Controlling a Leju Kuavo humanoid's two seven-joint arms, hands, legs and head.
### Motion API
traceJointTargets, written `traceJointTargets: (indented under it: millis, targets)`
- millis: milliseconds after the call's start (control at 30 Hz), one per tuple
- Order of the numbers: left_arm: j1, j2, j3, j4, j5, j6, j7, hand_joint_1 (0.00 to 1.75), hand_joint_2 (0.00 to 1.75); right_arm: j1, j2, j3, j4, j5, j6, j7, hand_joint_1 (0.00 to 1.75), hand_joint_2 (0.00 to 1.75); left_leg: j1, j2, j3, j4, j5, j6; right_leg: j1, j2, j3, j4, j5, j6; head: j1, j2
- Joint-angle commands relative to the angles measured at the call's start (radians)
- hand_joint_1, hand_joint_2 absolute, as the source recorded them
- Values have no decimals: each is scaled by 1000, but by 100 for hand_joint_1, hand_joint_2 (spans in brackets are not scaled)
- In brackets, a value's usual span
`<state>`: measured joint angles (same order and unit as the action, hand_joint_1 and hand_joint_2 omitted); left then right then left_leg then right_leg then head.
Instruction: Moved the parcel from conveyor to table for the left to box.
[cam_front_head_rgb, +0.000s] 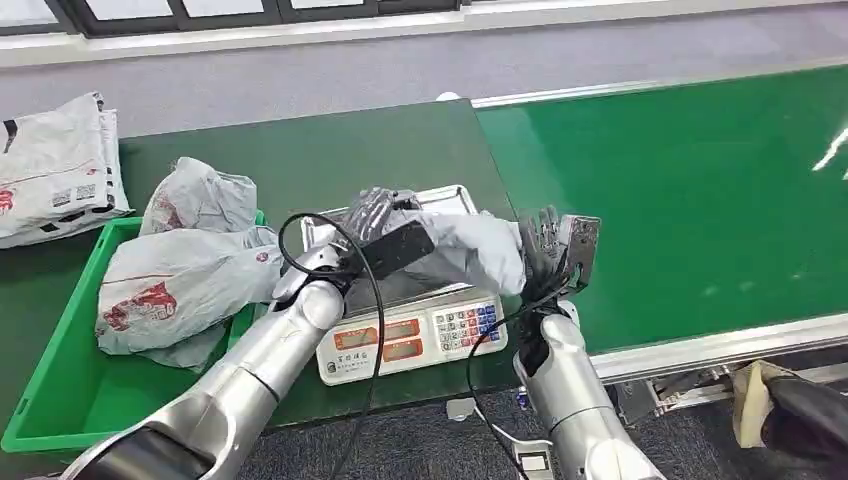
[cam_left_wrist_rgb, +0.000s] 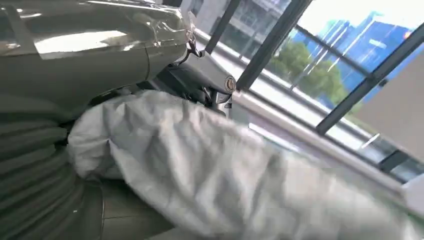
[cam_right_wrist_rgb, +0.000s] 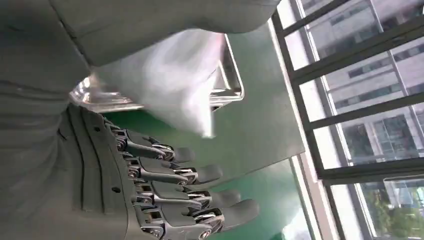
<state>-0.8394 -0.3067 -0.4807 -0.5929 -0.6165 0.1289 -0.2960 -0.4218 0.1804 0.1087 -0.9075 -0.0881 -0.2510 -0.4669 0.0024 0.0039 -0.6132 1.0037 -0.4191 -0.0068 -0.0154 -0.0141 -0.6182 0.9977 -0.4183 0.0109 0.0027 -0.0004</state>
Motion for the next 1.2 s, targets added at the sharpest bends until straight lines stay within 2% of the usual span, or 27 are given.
traceJointTargets:
  millis: [33,67,100,267,333,367,533,567,600,700,867,967,1067,1200]
  targets:
    - [-34,37,44,-80,-40,85,35,175,175,-56,-22,-42,68,4,-7,-5,0,175,1,2,5,-1,-3,-1,1,4,4,-2,-1,-1,0,0]
    - [-39,37,46,-82,-53,118,51,175,175,-52,-24,-43,60,3,-6,-5,0,175,1,1,1,0,-1,0,1,2,1,-1,-1,-1,0,0]
    - [-51,46,37,-83,-115,218,91,175,175,-46,-26,-44,47,4,-8,-4,0,175,1,1,1,0,-2,0,1,3,1,-1,-1,-1,0,0]
    - [-77,66,75,-83,-164,315,136,175,175,-36,-24,-46,20,11,-20,8,0,175,1,1,-2,1,-2,-1,1,3,-3,1,-1,-1,0,0]
    - [-97,95,65,-87,-285,500,202,175,175,-28,-25,-51,17,7,-26,5,0,175,1,1,-1,0,-1,-1,1,2,-2,0,-1,-1,0,0]
    - [-104,107,70,-88,-310,531,215,175,175,-24,-25,-52,14,7,-27,4,0,175,1,1,-2,1,-1,-1,1,2,-3,0,-1,-1,0,0]
    - [-104,114,82,-97,-312,519,211,175,175,-20,-25,-49,10,5,-28,2,0,175,0,1,-2,0,-1,-1,0,2,-3,0,-1,-1,0,0]
    - [-100,116,87,-103,-344,558,220,175,175,-19,-26,-47,8,5,-30,2,0,175,1,0,0,0,-2,-1,1,2,-1,0,-1,-1,0,0]
    - [-70,129,135,-176,-475,569,277,175,175,-15,-25,-43,5,3,-32,4,0,175,1,1,-1,0,-1,-1,1,2,-2,0,-1,-1,0,0]
    - [-10,145,288,-301,-697,569,295,175,175,-6,-26,-41,1,-3,-47,2,0,175,1,4,0,0,-3,-1,1,6,-1,0,-1,-1,0,0]
    - [-9,151,299,-300,-688,569,278,175,175,-6,-26,-41,1,-4,-47,2,0,175,1,3,-1,0,-1,-1,1,3,-3,0,-1,-1,0,0]
    - [49,158,372,-443,-909,569,393,175,175,5,-29,-45,-12,-5,-70,1,0,175,1,3,-1,0,-2,-1,2,4,-2,-1,-1,-1,0,0]
    - [130,199,407,-578,-954,569,443,175,175,25,-28,-55,-27,0,-86,6,0,175,0,4,1,-2,-2,-1,0,6,-2,-1,-1,-1,0,0]
    - [208,321,362,-557,-954,569,628,175,175,63,-45,-74,-68,7,-99,7,0,175,1,7,3,-2,-3,-2,1,8,0,-2,-2,-2,0,0]
